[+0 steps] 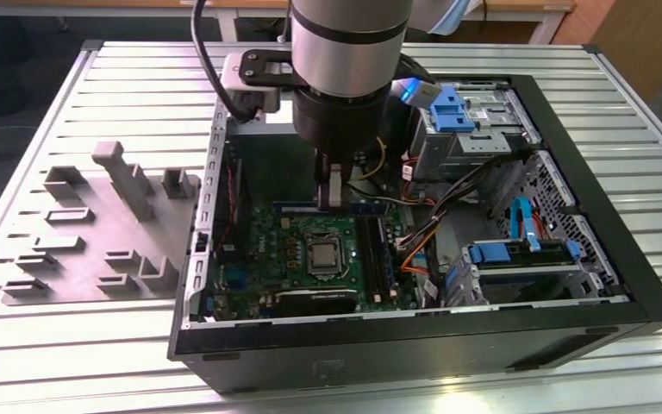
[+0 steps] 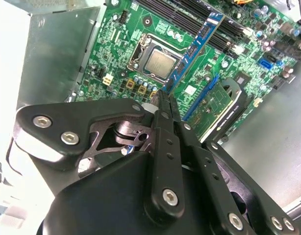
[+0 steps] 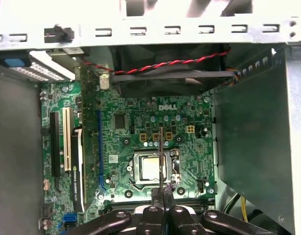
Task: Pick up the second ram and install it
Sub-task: 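Insert the second ram into the second slot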
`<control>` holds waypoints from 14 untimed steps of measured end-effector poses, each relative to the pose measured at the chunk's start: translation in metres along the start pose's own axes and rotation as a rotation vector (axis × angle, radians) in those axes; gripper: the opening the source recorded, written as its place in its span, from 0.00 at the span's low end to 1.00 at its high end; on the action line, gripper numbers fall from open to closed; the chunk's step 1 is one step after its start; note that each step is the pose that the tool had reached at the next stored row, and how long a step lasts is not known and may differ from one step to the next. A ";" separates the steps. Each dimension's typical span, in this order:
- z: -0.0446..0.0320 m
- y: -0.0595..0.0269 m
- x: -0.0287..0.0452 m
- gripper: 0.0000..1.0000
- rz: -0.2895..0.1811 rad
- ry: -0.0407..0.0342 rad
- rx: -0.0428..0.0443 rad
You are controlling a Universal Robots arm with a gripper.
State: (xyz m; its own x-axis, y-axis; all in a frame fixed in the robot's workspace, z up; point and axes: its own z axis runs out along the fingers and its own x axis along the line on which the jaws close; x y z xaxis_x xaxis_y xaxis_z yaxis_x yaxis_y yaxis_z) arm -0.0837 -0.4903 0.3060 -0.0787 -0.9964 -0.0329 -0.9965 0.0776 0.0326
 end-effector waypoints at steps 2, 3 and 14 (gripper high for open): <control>0.0001 0.0000 0.0000 0.12 0.035 -0.0011 0.0011; 0.0002 0.0000 0.0000 0.12 0.052 -0.0016 0.0017; 0.0007 0.0000 0.0000 0.12 0.246 -0.0079 0.0080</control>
State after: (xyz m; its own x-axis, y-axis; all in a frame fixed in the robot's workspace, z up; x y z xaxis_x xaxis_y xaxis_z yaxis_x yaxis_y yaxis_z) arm -0.0837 -0.4903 0.3053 -0.3190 -0.9472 -0.0329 -0.9475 0.3180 0.0327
